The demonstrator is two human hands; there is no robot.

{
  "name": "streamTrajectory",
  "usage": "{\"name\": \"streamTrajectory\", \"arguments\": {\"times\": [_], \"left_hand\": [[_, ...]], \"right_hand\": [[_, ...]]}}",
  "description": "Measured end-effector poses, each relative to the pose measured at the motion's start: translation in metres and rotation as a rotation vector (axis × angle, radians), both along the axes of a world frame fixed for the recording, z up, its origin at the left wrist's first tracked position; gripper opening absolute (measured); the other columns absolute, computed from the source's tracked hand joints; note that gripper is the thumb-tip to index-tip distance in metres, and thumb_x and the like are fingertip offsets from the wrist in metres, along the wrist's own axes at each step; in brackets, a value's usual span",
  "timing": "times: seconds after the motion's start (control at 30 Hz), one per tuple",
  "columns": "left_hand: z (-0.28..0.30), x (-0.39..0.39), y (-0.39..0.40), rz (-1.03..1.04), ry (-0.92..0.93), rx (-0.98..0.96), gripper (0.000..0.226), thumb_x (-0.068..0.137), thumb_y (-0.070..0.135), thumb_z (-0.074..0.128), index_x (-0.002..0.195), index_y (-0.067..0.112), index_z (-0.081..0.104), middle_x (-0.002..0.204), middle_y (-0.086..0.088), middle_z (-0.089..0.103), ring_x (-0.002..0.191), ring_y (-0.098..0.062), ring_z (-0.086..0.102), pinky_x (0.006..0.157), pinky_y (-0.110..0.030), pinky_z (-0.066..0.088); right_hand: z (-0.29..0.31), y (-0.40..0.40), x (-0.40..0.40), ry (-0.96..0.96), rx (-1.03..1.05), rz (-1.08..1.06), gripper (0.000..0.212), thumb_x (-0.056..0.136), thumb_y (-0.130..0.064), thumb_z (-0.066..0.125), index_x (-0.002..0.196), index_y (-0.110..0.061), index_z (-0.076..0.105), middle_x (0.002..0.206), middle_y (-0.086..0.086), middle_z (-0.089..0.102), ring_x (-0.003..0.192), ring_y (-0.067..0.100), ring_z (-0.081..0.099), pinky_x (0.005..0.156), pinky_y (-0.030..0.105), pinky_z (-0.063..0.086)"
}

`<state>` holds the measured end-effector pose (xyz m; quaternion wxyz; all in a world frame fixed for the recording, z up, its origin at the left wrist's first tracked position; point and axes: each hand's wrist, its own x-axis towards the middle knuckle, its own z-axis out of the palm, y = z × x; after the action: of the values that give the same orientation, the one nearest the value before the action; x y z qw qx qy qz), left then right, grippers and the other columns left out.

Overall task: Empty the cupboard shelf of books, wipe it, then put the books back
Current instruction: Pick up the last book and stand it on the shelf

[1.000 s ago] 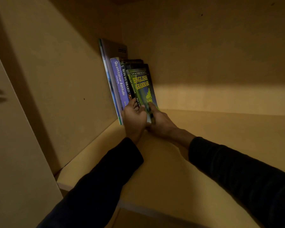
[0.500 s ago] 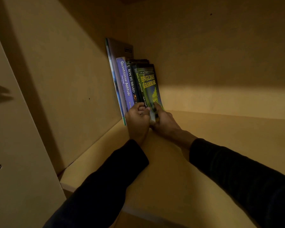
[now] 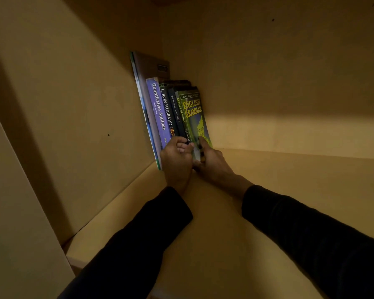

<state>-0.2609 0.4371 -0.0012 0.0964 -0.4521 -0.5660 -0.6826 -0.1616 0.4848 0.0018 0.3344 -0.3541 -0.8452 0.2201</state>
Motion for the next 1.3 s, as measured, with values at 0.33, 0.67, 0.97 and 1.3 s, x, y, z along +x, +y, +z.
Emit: {"name": "streamTrajectory", "arguments": {"times": [0.33,0.67,0.97,1.3], "left_hand": [[-0.0002,-0.0014,0.0067,0.010,0.000,0.003,0.011,0.081,0.014,0.076,0.083,0.010,0.067,0.071,0.003,0.062,0.066,-0.014,0.059,0.059,-0.019,0.046],[0.0013,-0.0010,0.0062,-0.001,-0.018,-0.005,0.011,0.081,0.013,0.076,0.084,0.008,0.067,0.074,-0.002,0.066,0.068,-0.015,0.059,0.062,-0.023,0.047],[0.0006,-0.0022,0.0064,-0.014,-0.024,0.000,0.012,0.081,0.013,0.076,0.083,0.007,0.067,0.070,0.001,0.062,0.067,-0.019,0.062,0.064,-0.034,0.054],[0.0005,-0.0006,0.0047,-0.025,-0.028,-0.014,0.012,0.084,0.013,0.074,0.080,0.005,0.066,0.066,-0.003,0.062,0.064,-0.022,0.061,0.060,-0.029,0.051]], "right_hand": [[-0.0022,0.0077,-0.0038,0.001,0.023,0.006,0.083,0.091,-0.029,0.064,0.154,-0.008,0.014,0.137,0.023,0.051,0.120,0.039,0.052,0.093,0.038,0.043],[-0.0027,0.0057,-0.0031,0.033,0.056,0.021,0.082,0.089,-0.028,0.064,0.153,-0.008,0.017,0.139,0.022,0.050,0.121,0.039,0.050,0.087,0.033,0.041],[-0.0064,0.0079,-0.0059,0.055,0.074,-0.002,0.078,0.085,-0.021,0.069,0.149,-0.008,0.025,0.133,0.021,0.054,0.115,0.039,0.054,0.084,0.035,0.044],[-0.0062,0.0041,-0.0058,0.007,0.078,-0.056,0.082,0.082,-0.027,0.070,0.148,-0.012,0.024,0.132,0.019,0.055,0.112,0.040,0.056,0.083,0.038,0.048]]}}
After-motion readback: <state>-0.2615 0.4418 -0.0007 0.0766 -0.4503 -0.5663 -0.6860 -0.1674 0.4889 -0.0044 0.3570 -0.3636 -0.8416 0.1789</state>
